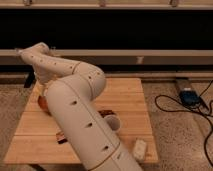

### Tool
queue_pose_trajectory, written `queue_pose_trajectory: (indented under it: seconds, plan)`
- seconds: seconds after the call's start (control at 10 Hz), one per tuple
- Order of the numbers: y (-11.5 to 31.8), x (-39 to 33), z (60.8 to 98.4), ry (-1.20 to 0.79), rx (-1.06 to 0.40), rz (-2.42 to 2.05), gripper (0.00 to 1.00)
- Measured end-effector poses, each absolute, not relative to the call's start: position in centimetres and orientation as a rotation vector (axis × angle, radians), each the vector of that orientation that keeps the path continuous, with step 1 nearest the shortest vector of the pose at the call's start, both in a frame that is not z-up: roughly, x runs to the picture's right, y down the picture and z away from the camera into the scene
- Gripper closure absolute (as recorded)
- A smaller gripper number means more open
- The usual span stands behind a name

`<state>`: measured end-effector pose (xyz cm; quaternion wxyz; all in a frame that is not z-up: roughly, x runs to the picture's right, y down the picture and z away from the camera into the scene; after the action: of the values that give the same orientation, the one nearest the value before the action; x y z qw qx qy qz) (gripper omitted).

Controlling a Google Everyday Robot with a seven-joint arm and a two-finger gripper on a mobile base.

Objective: Place the bottle in the ceramic bowl

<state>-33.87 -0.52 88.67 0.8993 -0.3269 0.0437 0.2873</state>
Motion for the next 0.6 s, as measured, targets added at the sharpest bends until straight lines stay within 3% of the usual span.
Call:
queue_pose_trajectory:
  seconds: [0.6]
  plan:
    - [-4.3, -26.6, 84.5, 0.061, -0.621, 0.701, 0.20]
